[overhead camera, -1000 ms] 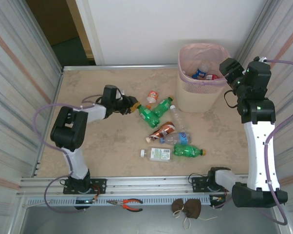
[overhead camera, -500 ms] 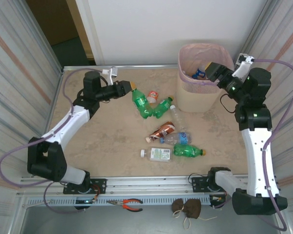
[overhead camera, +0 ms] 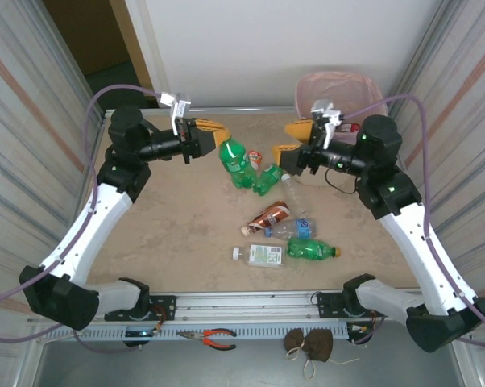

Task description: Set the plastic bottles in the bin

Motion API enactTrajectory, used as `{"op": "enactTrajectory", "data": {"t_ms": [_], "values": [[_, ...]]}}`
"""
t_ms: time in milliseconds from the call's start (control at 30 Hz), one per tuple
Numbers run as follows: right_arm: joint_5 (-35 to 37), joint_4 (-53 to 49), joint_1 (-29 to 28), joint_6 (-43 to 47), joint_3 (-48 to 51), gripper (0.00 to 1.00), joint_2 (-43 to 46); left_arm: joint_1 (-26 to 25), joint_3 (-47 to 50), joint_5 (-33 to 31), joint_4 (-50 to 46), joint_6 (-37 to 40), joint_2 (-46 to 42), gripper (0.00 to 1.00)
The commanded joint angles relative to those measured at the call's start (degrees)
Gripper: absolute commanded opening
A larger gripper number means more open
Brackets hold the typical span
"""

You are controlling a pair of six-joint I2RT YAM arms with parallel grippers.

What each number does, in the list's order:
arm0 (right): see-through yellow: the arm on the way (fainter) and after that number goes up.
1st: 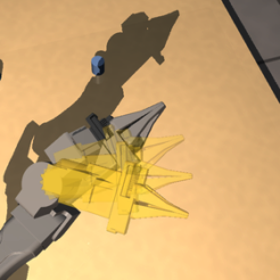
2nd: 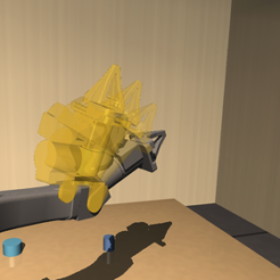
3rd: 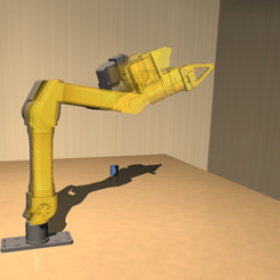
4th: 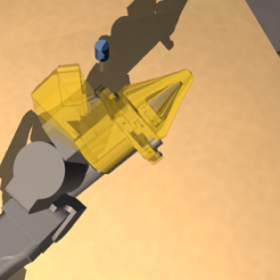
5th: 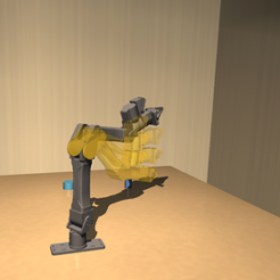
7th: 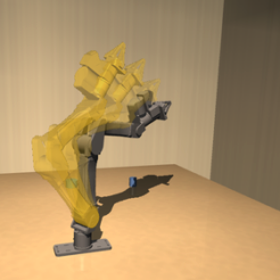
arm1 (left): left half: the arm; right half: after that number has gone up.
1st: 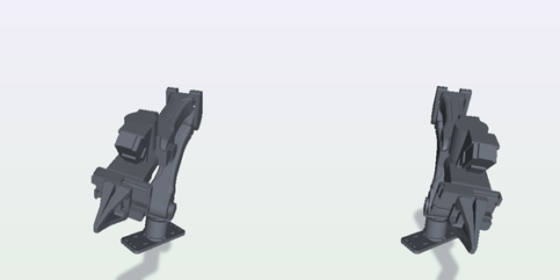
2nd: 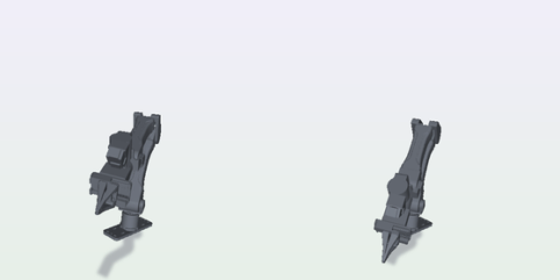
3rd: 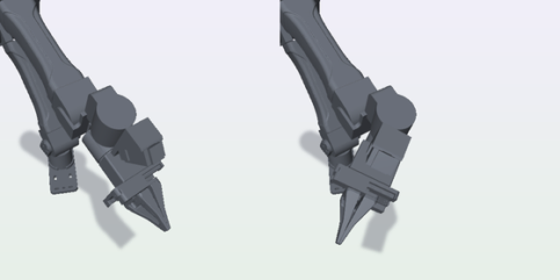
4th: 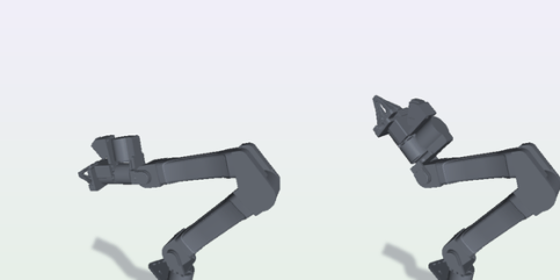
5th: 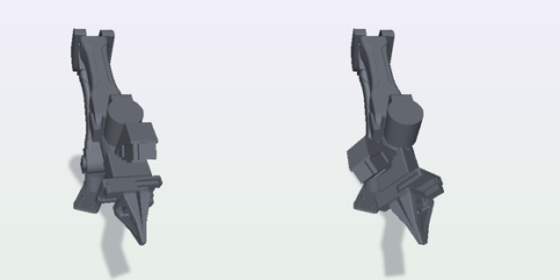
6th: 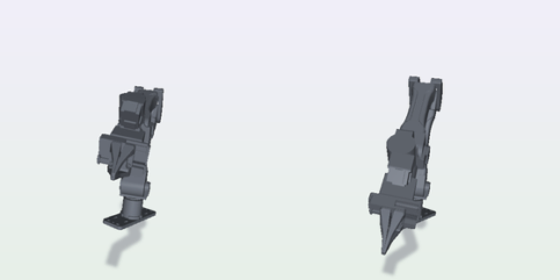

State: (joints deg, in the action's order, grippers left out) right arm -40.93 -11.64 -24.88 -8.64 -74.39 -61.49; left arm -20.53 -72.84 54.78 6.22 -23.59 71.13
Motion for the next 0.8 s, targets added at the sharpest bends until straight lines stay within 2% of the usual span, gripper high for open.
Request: {"op": "enactTrajectory", "data": {"t_ms": [0,467,600,767], "values": [[-1.72,-0.47,-4.03,8.83,-0.20,0.83,-1.19,-1.08,-2.96,4.89,1.46,3.28,-1.89,0.07],[2.07,-3.03,-13.31,17.25,-3.17,0.88,-7.87,-3.02,-5.02,5.95,0.81,4.48,-2.84,0.06],[4.80,-2.33,-14.41,16.34,-4.14,0.84,-9.18,-3.16,-5.30,6.54,0.87,4.45,-2.56,0.06],[3.79,-2.81,-14.65,15.85,-5.30,0.77,-10.17,-3.20,-5.67,7.04,0.88,4.58,-2.32,0.06]]}}
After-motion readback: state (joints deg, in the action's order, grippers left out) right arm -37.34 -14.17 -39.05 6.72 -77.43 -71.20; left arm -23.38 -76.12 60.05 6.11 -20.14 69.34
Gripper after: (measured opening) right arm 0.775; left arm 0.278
